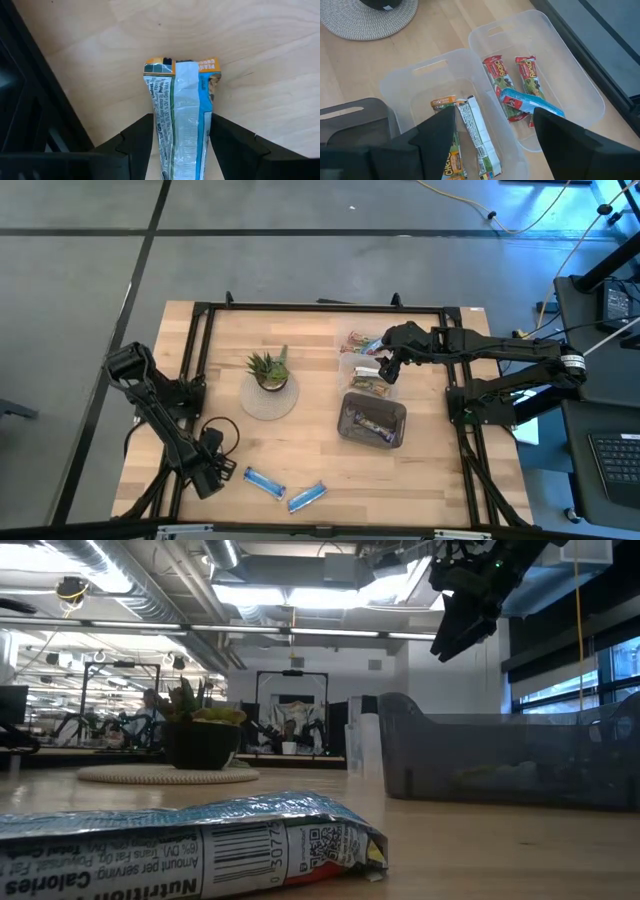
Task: Pick and place Granola Bars by type
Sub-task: Put the yellow granola bar into the bottom transparent bin
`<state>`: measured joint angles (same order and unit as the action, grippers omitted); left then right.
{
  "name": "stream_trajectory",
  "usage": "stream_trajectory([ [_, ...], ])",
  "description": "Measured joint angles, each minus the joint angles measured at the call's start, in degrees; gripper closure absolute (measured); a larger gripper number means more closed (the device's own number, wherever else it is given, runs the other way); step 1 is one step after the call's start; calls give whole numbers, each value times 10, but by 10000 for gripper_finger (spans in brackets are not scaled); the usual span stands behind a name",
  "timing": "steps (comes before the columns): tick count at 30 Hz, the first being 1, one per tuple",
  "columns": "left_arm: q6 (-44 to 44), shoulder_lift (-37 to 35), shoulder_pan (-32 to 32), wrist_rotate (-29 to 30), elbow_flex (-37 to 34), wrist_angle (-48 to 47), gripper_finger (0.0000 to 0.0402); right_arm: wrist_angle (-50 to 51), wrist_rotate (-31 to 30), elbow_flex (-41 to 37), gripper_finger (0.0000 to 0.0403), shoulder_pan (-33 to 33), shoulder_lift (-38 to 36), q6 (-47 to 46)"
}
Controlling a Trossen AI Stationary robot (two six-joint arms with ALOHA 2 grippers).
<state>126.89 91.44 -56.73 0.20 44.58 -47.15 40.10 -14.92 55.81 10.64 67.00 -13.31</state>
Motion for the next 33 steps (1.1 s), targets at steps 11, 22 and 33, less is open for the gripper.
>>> stream_trajectory([
  [11, -25, 0, -2, -10, -1, -9, 215, 0, 0, 0, 131, 0, 0, 2],
  [22, -34, 0, -2, 1, -1, -1, 304, 0, 0, 0, 131, 0, 0, 13],
  [33, -32, -14, 2, 89, 16, -7, 338, 0, 0, 0, 131, 0, 0, 19],
])
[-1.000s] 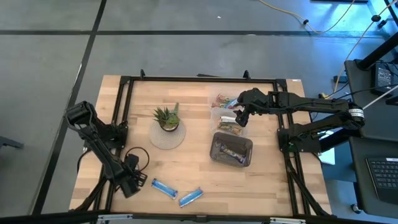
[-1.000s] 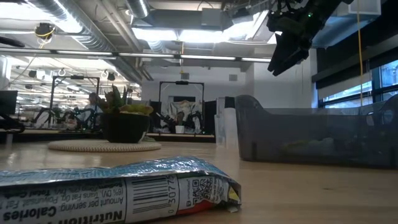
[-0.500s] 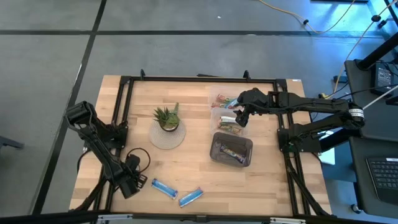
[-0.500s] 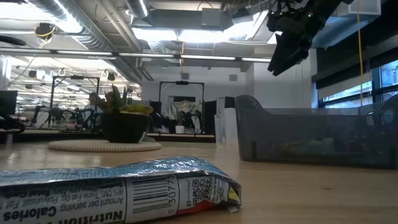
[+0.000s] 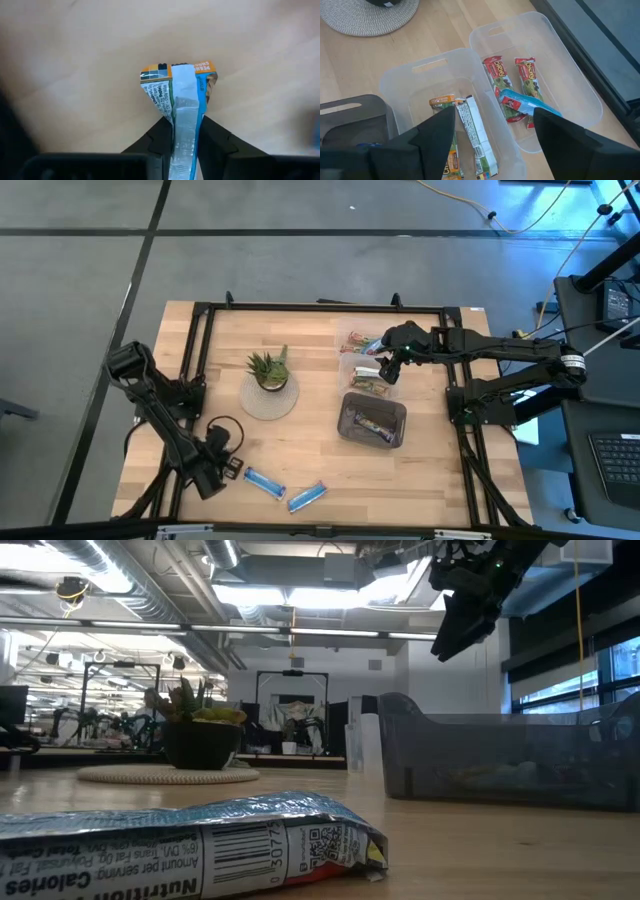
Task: Pick and place Granola Bars by type
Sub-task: Put the yellow granola bar into the bottom transparent bin
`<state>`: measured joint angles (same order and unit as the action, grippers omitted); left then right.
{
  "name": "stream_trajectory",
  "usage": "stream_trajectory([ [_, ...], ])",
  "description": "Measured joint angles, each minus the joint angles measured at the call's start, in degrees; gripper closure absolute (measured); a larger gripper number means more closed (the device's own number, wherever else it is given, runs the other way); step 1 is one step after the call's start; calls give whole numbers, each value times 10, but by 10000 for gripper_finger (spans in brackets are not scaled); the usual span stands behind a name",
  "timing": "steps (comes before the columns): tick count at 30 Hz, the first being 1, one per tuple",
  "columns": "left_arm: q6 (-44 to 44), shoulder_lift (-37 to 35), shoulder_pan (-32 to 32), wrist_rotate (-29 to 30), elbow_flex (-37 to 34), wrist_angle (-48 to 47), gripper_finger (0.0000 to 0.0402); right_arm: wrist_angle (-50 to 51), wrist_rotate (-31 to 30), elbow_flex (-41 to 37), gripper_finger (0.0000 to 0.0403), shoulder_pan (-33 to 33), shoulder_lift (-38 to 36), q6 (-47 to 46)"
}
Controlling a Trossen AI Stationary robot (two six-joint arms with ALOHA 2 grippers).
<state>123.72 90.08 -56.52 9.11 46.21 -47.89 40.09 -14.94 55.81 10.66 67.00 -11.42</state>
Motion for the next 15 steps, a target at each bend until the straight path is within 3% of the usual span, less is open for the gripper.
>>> stream_trajectory([
  [4, -16, -36, 15, 139, 14, 4, 339, -1, 0, 0, 131, 0, 0, 0],
  [9, -133, -110, 63, 337, 27, 3, 339, -20, 0, 0, 131, 0, 0, 0],
  [12, -236, -162, 123, 381, 31, 3, 339, -28, 0, 0, 131, 0, 0, 0],
  [15, -345, -214, 207, 364, 31, 7, 339, -21, 0, 0, 131, 0, 0, -1],
])
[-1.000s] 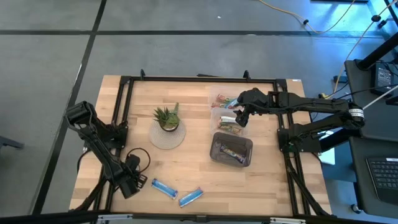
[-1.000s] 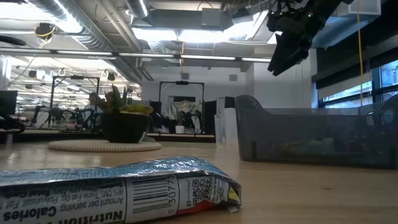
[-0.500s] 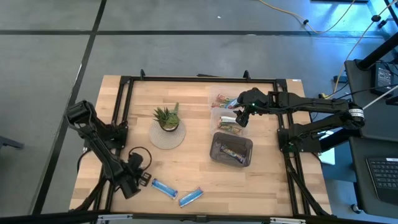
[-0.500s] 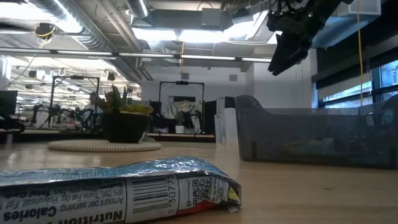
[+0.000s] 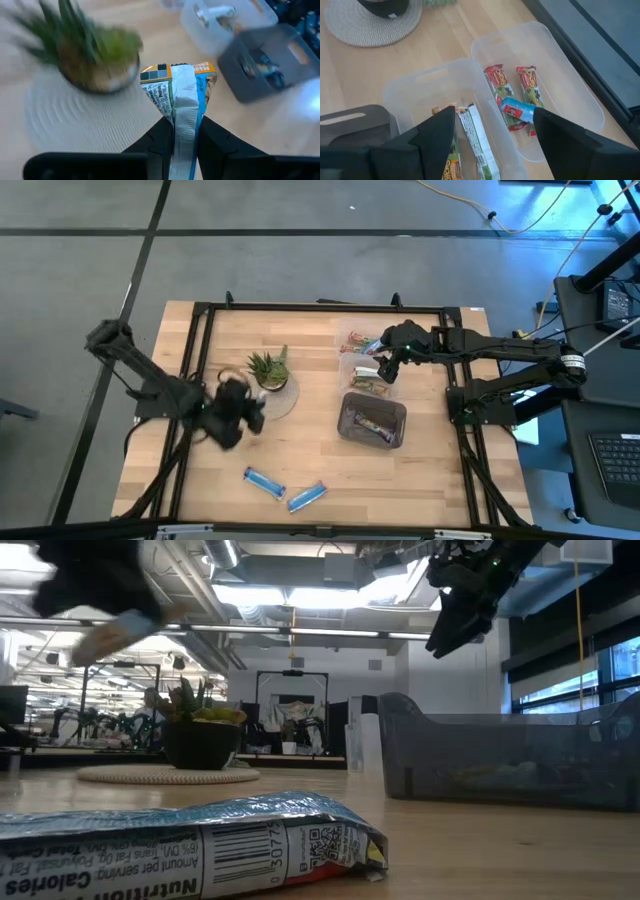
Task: Pick and place Granola Bars by type
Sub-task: Put the yellow granola bar into the bottom transparent bin
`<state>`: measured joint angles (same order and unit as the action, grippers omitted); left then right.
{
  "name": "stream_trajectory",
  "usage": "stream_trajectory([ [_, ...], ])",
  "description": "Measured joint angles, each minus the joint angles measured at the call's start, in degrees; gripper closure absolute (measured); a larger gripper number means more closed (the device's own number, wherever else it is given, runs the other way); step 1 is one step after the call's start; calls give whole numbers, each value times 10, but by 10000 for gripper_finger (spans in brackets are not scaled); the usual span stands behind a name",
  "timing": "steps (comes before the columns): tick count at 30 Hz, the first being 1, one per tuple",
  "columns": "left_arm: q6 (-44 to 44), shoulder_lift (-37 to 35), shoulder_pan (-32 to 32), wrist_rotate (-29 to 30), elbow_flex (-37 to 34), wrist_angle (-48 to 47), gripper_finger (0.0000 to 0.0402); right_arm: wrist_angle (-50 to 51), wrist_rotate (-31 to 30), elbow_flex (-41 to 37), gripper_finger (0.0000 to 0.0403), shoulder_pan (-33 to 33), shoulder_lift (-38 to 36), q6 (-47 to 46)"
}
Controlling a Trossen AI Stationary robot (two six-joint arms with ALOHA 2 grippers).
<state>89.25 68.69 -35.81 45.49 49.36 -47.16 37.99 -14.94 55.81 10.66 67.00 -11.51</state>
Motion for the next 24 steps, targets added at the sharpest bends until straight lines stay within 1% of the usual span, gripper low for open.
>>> stream_trajectory([
  [3, -165, -41, 95, -32, 0, 56, 339, 7, 0, 0, 131, 0, 0, -3],
  [6, -393, -63, 190, -81, 0, 190, 339, 9, 0, 0, 131, 0, 0, -2],
  [8, -536, -64, 251, -143, 0, 300, 339, 7, -1, 0, 131, 0, 0, -2],
  [11, -679, -49, 336, -250, 1, 449, 339, 9, -18, 0, 131, 1, 0, -3],
  [14, -745, -19, 406, -342, 1, 555, 339, 16, -47, 0, 131, 5, -4, -25],
  [16, -762, 10, 443, -388, 1, 605, 339, 24, -62, 0, 131, 11, -11, -45],
  [18, -770, 45, 472, -429, 4, 647, 339, 29, -64, 0, 131, 18, -17, -50],
  [20, -770, 87, 494, -473, 22, 666, 339, 30, -63, 0, 131, 23, -24, -51],
  [24, -797, 180, 515, -542, 92, 667, 339, 31, -56, 0, 131, 30, -31, -58],
])
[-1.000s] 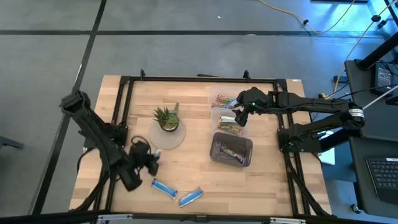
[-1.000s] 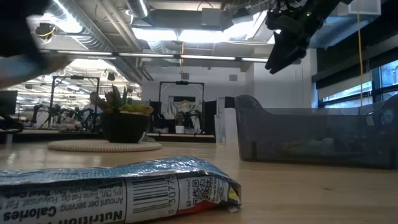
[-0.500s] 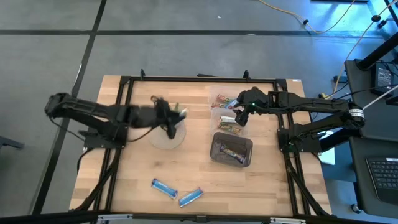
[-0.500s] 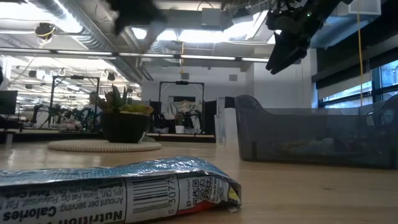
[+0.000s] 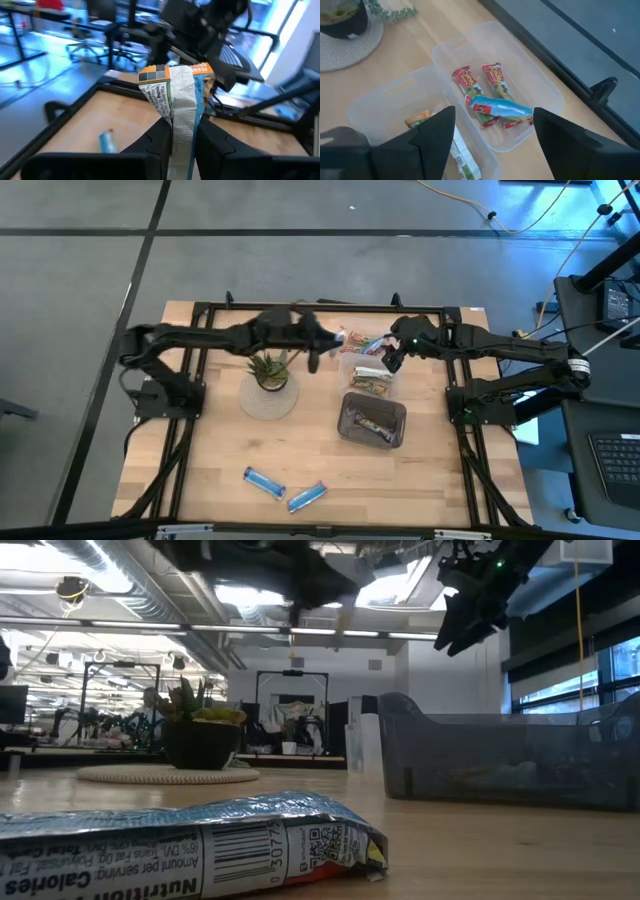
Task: Pick and place Granola Bars by type
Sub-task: Put the yellow granola bar into the bottom transparent bin
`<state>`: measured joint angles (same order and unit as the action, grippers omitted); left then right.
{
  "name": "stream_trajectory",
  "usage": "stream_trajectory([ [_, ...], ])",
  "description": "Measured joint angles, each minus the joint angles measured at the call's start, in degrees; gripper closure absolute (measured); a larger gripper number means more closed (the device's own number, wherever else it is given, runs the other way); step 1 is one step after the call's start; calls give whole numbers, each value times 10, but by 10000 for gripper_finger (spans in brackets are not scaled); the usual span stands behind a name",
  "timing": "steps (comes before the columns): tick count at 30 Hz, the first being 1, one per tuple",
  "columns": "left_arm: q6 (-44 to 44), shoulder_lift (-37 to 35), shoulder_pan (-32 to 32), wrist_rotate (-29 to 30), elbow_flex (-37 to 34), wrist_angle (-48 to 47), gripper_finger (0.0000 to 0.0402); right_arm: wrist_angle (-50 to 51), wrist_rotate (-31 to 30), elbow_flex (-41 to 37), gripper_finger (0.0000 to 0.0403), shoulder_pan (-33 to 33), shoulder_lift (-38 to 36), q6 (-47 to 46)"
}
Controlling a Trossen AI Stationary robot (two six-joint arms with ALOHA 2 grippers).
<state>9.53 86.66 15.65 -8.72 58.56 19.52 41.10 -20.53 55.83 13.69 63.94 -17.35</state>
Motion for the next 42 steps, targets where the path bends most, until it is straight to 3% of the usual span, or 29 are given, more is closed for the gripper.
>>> stream_trajectory([
  [8, -63, 171, 3, -64, 146, -41, 339, 48, -2, 0, 131, 0, 0, -19],
  [16, -63, 275, 0, -77, 189, -52, 339, 107, -13, 0, 131, 0, 0, -51],
  [25, -51, 314, -7, -79, 188, -81, 339, 122, -13, 0, 131, 0, 0, -63],
  [42, -43, 315, -14, -61, 189, -77, 335, 124, 2, 0, 131, 0, 0, -64],
])
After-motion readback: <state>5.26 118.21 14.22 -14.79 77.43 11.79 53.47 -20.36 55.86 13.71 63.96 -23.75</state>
